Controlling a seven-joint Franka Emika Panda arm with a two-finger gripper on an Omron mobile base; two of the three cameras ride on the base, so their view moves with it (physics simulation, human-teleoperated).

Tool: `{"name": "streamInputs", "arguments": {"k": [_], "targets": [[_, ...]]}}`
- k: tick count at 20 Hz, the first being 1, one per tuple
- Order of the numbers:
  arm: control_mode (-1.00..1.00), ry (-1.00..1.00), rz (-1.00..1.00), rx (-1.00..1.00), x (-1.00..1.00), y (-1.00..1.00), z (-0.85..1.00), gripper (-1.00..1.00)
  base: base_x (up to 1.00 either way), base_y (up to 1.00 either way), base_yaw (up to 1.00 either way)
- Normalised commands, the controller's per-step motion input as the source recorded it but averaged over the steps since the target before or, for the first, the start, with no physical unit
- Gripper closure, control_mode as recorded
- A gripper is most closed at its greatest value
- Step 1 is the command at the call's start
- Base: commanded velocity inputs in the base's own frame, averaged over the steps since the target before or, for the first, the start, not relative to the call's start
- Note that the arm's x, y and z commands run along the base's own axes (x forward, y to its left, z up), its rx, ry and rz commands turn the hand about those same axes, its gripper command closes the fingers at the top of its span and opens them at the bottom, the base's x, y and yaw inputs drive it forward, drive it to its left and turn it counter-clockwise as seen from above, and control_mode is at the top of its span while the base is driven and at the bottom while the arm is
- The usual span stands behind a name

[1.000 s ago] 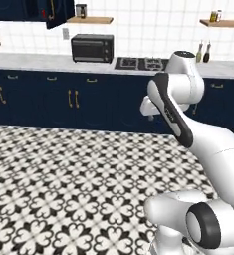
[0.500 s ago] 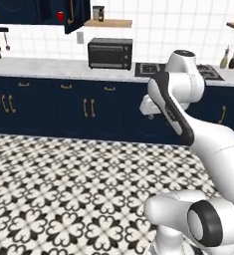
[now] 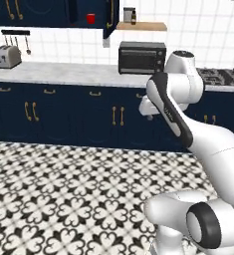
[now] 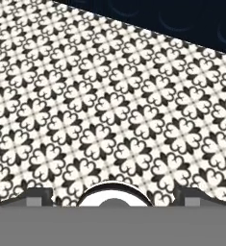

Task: Gather all objects into one cabinet and sort the glasses and bowls to opposite sides.

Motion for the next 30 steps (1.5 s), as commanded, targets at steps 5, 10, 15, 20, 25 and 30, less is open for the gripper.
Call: {"name": "streamInputs", "arguments": {"k": [5,10,15,20,25,30], "targets": [[1.00,0.00,0.00,0.00,0.00,0.00,0.00,-1.00,1.00,1.00,-0.14],[1.00,0.00,0.00,0.00,0.00,0.00,0.00,-1.00,0.91,1.00,-0.36],[1.00,0.00,0.00,0.00,0.00,0.00,0.00,-1.00,0.86,0.99,-0.46],[1.00,0.00,0.00,0.00,0.00,0.00,0.00,-1.00,1.00,0.91,-0.31],[1.00,0.00,0.00,0.00,0.00,0.00,0.00,-1.00,1.00,0.72,-0.23],[1.00,0.00,0.00,0.00,0.00,0.00,0.00,-1.00,0.99,-0.17,0.00]]}}
